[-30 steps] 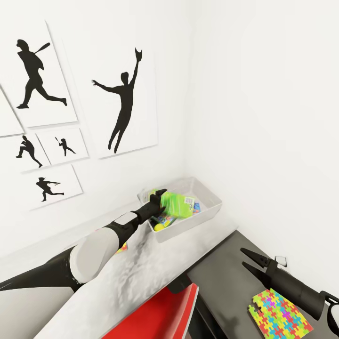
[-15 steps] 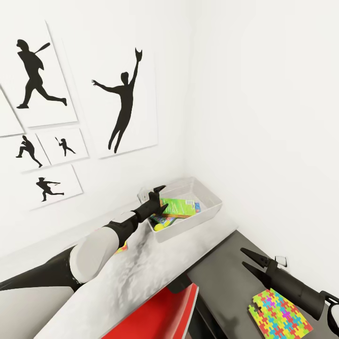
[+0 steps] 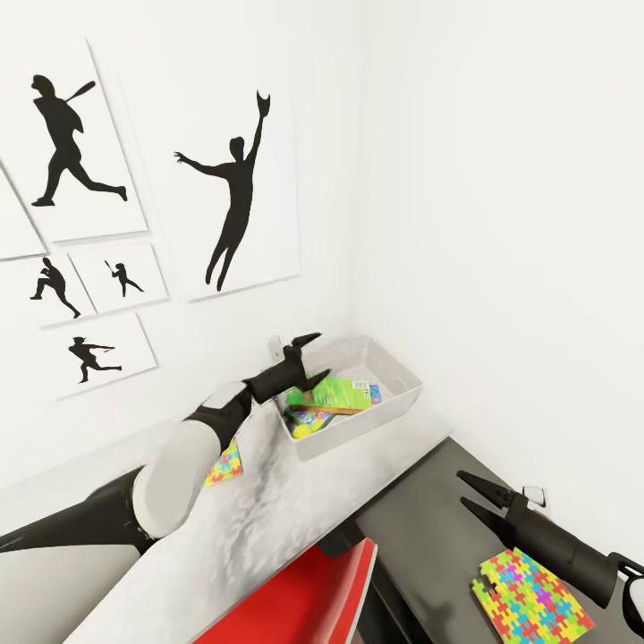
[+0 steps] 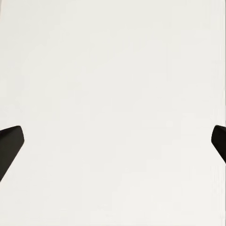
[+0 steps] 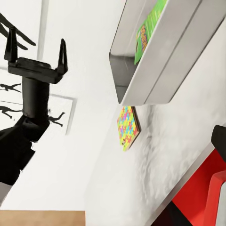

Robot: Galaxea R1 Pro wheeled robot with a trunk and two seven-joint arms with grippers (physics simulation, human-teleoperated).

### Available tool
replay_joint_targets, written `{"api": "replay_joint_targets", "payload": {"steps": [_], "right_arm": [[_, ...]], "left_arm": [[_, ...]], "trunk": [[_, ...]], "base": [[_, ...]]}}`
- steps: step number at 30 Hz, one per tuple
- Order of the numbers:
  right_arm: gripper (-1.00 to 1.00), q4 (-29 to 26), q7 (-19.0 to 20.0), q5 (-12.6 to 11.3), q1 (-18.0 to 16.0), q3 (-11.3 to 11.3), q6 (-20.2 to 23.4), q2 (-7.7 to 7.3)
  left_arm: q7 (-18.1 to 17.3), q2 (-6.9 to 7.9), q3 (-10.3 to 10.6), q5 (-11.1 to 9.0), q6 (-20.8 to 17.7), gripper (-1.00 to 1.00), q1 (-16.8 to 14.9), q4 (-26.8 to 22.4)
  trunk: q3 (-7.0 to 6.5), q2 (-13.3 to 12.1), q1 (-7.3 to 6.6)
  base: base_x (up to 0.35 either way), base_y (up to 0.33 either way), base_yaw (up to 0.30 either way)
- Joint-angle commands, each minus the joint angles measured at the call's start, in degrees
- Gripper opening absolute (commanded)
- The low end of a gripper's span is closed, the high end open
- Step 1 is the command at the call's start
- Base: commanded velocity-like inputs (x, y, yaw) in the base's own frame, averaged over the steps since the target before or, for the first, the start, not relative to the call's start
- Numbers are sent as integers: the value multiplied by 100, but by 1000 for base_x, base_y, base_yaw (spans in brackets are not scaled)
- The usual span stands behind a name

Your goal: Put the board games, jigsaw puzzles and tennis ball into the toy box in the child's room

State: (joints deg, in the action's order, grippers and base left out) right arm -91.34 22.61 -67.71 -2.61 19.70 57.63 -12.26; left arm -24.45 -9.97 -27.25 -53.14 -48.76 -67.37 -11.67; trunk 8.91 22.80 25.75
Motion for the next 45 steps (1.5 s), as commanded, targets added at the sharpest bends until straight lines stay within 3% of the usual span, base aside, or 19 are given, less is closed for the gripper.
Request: {"api": "replay_joint_targets", "payload": {"steps": [1, 4, 8, 12, 14, 17, 22, 25, 29, 30, 33, 34, 39, 40, 45], "right_arm": [[100, 1, 52, 47, -7, 8, 25, -2], [100, 1, 51, 47, -5, 9, 27, -3], [100, 2, 63, 47, -4, 13, 29, -4], [100, 1, 87, 47, -4, 15, 27, -6], [100, 0, 93, 47, -4, 17, 27, -11], [100, 0, 100, 47, -5, 27, 28, -18], [100, 2, 102, 51, -3, 34, 29, -21], [100, -2, 103, 55, -3, 44, 29, -22], [100, -3, 105, 56, -3, 50, 29, -27], [100, -4, 108, 56, -3, 54, 29, -29], [100, -3, 110, 56, -3, 53, 29, -30], [100, -4, 111, 56, -3, 54, 29, -30], [100, -3, 106, 56, -3, 53, 29, -26], [100, -3, 105, 56, -3, 53, 29, -26], [100, 1, 105, 56, -3, 53, 29, -24]], "left_arm": [[3, -3, 38, 50, -440, 100, -1, -297], [6, -3, 257, 58, -796, 100, 7, -734], [-14, -3, 913, 41, -1072, 100, 32, -1433], [-26, -3, 1413, 30, -1124, 100, 55, -1679], [-29, 113, 1574, 25, -1124, 100, 59, -1727], [-32, 498, 1816, 15, -1124, 100, 67, -1785], [-46, 1028, 1982, 8, -1124, 100, 114, -1809], [-223, 1495, 2252, 6, -1124, 100, 178, -1809], [-485, 1928, 2557, 6, -1124, 100, 220, -1806], [-662, 2161, 2740, 5, -1124, 100, 246, -1805], [-1005, 2519, 3058, 5, -1124, 100, 291, -1801], [-1277, 2756, 3290, 5, -1124, 100, 321, -1792], [-2110, 3349, 3865, 24, -1124, 100, 487, -1786], [-2515, 3580, 4089, 38, -1124, 100, 612, -1784], [-3704, 4188, 4623, 82, -1124, 100, 1168, -1798]], "trunk": [[12, 12, 4], [12, 12, 4], [12, 12, 4], [12, 12, 4], [12, 12, 4], [12, 12, 4], [12, 12, 4], [12, 12, 4], [12, 12, 4], [12, 12, 4], [12, 12, 4], [12, 12, 4], [12, 12, 4], [12, 12, 4], [12, 12, 4]], "base": [[0, 0, 0], [0, 0, 0], [0, 0, 0], [0, 0, 0], [0, 0, 0], [0, 0, 0], [0, 0, 0], [0, 0, 0], [0, 0, 0], [0, 0, 0], [0, 0, 0], [0, 0, 0], [0, 0, 0], [0, 0, 0], [0, 0, 0]]}}
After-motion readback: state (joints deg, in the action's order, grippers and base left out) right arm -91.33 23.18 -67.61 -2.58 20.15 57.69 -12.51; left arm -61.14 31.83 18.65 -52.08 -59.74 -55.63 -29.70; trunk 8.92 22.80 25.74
